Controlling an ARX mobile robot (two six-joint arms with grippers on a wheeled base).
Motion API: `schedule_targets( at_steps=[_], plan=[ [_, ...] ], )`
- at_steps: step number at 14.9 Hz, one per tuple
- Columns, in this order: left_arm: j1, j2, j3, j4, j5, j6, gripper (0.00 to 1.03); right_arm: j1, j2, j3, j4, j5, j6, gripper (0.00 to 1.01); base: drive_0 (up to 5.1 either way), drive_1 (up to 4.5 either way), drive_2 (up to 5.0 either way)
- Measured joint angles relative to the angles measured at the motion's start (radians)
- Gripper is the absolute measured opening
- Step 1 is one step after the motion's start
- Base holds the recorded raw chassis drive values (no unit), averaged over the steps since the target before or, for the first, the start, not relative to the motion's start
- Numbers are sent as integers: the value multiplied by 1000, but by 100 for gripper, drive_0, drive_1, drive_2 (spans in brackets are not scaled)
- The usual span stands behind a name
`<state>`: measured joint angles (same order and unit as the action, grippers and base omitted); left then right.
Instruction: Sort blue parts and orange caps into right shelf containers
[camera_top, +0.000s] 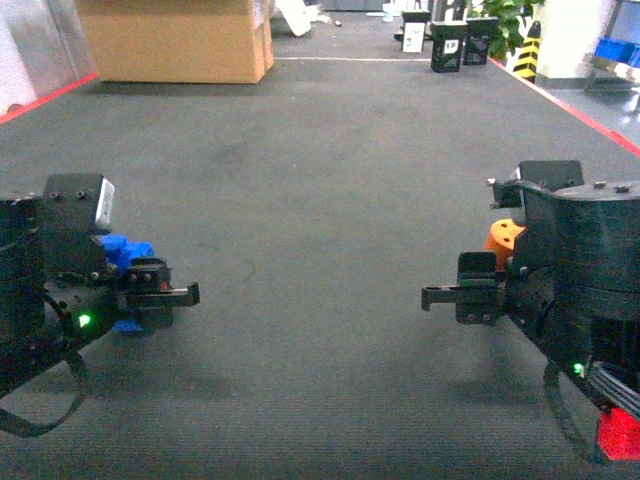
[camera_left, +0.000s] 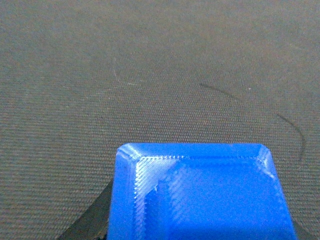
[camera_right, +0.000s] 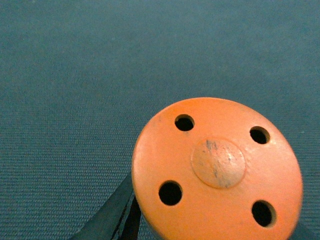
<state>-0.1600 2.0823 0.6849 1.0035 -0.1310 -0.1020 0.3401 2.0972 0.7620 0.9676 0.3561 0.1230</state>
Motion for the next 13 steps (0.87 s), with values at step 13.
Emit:
schedule_targets(
  at_steps=[13],
  plan=[
    [-26,-1351,-503,-386,-185,125,43,247,-1436,-573,-437,381,-162,45,0,0,0]
  ],
)
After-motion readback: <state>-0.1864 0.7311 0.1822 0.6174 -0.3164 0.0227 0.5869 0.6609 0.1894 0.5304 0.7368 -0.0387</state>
